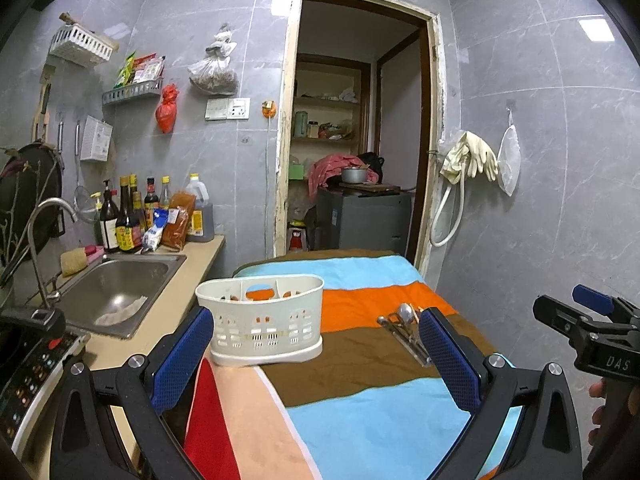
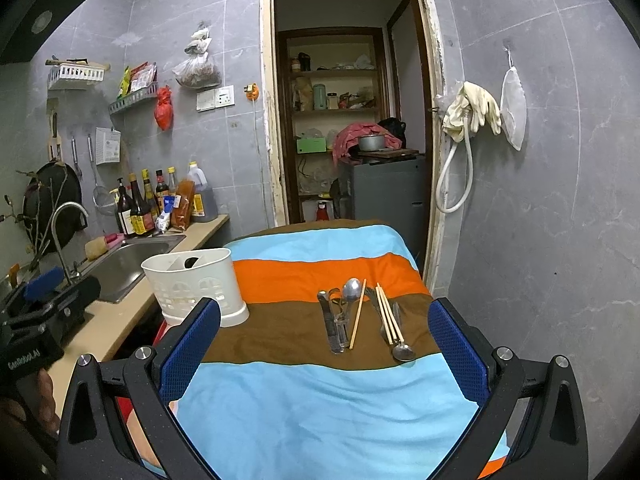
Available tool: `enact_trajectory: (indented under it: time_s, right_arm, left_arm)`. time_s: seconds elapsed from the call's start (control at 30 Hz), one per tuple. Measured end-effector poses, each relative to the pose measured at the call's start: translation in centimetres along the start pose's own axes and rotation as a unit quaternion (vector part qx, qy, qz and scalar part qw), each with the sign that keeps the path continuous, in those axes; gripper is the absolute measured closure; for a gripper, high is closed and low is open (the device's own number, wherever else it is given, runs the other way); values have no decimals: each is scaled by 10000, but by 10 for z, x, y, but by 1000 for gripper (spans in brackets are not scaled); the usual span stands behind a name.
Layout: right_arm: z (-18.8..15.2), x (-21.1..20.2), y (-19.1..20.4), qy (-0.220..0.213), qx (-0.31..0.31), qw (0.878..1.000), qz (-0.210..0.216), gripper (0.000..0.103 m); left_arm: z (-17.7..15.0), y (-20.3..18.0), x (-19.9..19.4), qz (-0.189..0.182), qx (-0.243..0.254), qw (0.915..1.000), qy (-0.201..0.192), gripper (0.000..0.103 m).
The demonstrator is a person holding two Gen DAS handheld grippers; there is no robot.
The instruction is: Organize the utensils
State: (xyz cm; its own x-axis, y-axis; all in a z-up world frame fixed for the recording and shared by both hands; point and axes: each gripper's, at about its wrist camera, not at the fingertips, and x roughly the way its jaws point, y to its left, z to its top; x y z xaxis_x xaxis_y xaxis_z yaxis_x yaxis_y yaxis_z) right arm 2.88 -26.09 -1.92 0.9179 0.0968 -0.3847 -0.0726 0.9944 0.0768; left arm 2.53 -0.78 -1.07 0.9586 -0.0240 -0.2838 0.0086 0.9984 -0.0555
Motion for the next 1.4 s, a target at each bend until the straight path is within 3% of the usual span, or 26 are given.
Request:
enact_trajectory:
  time_s: [0.5, 0.9, 1.1, 1.4]
  right_arm:
    - [64, -12, -21, -524, -157, 9976, -430, 1]
    - [88, 30, -57, -555, -189, 9977, -352, 1]
    - [95, 75, -78, -450, -204, 9986, -194, 1]
    - [85, 162, -108, 321, -225, 9992, 75, 1]
  left_arm:
    - [38, -22, 25, -324, 73, 9990, -284, 0]
    - [48, -49, 73, -18, -83, 9998, -180, 0]
    - [49, -68, 120, -5, -27, 9999, 162, 0]
    - [31, -92, 187, 311, -58, 9947, 983, 0]
